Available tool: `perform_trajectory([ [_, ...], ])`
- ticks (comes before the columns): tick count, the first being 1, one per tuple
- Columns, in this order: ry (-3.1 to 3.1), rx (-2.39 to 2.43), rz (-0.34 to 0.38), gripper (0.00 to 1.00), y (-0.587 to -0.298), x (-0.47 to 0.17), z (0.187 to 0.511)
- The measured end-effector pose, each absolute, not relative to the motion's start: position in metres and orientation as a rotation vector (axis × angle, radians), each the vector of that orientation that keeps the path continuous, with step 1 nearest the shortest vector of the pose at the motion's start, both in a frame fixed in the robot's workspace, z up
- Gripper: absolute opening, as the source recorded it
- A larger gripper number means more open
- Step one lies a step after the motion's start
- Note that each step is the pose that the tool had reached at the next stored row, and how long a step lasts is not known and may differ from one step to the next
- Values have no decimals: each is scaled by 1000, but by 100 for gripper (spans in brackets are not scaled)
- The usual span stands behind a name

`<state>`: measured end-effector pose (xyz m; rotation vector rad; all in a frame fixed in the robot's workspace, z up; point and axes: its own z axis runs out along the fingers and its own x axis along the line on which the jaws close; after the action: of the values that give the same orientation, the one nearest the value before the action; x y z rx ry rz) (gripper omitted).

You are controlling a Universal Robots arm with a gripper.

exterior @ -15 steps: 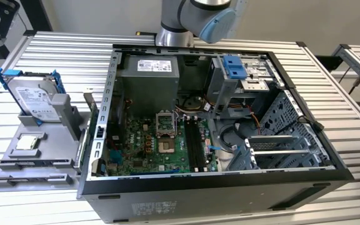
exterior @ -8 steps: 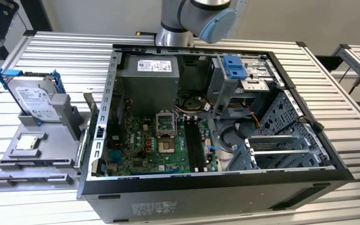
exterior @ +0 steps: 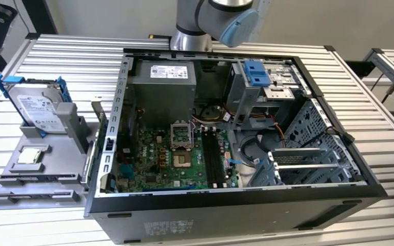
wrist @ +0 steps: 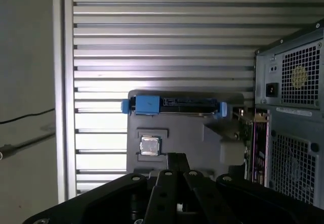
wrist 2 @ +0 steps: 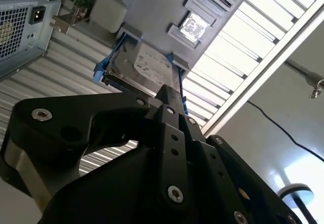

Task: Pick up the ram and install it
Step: 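Reach for the ram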

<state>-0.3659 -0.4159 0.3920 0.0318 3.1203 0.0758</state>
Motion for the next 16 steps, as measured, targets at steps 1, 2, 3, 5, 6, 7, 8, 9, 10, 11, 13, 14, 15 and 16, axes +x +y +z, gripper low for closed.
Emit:
perform_trajectory([
  [1, 3120, 37, 76, 0, -418, -366, 392],
  [2, 3120, 38, 76, 0, -420, -366, 392],
  [3, 3120, 38, 76, 0, -422, -366, 392],
  [5, 3120, 38, 76, 0, -427, -367, 392],
  [6, 3120, 35, 76, 0, -429, -367, 392],
  [7, 3120, 29, 76, 0, -430, -368, 392],
  [8, 3121, 20, 76, 0, -431, -368, 391],
  [9, 3121, 10, 76, 0, -431, -369, 391],
  [10, 3121, 0, 76, 0, -432, -369, 391],
  [11, 3121, -11, 76, 0, -433, -369, 391],
  [13, 3121, -32, 76, 0, -434, -370, 391],
  [14, 3121, -34, 77, 0, -435, -370, 391],
  [15, 3121, -34, 77, 0, -435, -370, 391],
  [16, 3121, -34, 77, 0, -435, -370, 391],
])
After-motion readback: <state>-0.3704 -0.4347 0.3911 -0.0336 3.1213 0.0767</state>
